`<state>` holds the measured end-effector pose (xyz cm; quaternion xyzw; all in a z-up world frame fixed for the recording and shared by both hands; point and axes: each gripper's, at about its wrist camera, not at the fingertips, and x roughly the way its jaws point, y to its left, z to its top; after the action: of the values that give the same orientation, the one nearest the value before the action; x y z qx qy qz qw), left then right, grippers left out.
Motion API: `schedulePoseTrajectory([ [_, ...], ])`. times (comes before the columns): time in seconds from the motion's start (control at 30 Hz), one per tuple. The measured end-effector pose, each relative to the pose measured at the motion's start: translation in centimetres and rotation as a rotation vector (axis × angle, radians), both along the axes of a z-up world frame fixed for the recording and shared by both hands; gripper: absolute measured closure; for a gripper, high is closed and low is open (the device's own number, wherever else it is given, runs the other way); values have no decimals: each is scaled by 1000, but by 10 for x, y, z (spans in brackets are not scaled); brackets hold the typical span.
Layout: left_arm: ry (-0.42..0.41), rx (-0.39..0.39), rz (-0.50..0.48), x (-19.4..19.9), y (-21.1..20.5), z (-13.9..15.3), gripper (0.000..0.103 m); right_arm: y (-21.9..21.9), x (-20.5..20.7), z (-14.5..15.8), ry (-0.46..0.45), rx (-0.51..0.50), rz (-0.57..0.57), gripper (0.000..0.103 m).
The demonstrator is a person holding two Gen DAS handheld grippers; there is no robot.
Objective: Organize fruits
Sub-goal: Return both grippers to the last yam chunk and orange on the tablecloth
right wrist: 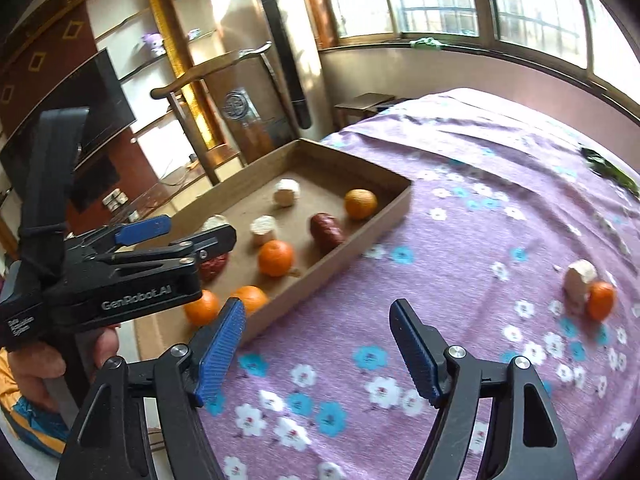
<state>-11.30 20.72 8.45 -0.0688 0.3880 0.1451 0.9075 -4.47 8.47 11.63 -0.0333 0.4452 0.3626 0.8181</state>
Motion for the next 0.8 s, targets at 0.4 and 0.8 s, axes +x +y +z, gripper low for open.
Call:
schedulePoseTrajectory([
  [0.4, 14, -10, -181, 40, -84, -2, 15, -99, 20, -7, 5, -54, -203, 20],
  [0.8, 67, -81, -323, 85, -144, -16, 15, -192, 63, -27, 13, -86, -423, 20],
])
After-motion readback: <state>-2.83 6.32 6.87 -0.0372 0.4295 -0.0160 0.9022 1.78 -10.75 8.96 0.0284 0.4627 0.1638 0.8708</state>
